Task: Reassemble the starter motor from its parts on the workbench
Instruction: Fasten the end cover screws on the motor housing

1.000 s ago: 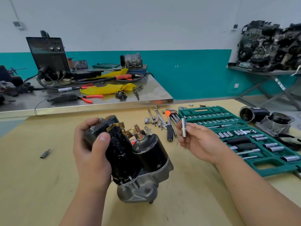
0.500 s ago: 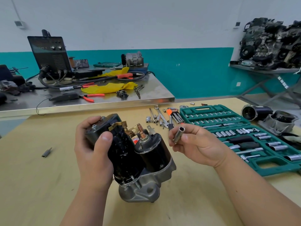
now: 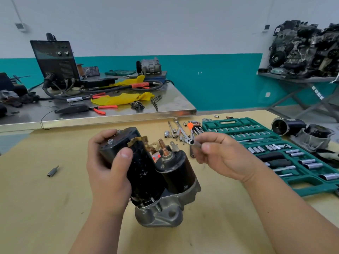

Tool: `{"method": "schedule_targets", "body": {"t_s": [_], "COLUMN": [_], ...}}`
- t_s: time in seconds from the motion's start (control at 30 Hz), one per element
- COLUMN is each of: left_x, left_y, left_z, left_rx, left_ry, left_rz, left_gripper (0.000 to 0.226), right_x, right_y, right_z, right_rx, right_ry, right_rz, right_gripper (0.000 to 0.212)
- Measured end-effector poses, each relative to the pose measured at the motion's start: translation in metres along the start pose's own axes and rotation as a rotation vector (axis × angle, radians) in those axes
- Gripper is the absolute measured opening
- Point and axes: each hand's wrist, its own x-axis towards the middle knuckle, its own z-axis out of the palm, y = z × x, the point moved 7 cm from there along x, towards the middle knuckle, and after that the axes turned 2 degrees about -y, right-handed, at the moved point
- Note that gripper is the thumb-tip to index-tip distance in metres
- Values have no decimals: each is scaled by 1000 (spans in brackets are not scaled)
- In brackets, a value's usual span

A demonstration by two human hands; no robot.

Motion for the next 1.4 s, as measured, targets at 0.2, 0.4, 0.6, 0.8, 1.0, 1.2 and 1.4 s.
{"method": "schedule_targets", "body": {"t_s": [0.2, 0.4, 0.6, 0.8, 1.0, 1.2, 1.4], "left_x": [-9, -15, -17, -17, -18, -19, -16], "left_y": [22, 32, 36, 37, 35, 35, 33], "left_z": [30, 46, 47, 48, 47, 50, 50], "left_rx": [116, 62, 47, 49, 84, 144, 160], "left_ry": [-144, -255, -289, -291, -261, -250, -249], "left_rz": [82, 97, 83, 89, 59, 53, 33], "left_gripper": [49, 55, 52, 49, 50, 50, 48], "right_x": [22, 30, 24, 22, 15, 6, 9], "right_y": [-103, -127, -131, -136, -131, -123, -128], "right_z": [68, 115, 125, 134, 135, 133, 130], "right_rx": [-635, -981, -1126, -1342, -1433, -1393, -1250], "right_ry": [-93, -248, -321, -215, 96, 205, -42], "right_rz": [-210, -150, -34, -52, -210, -329, -274], "right_gripper": [12, 11, 13, 15, 39, 17, 13]}}
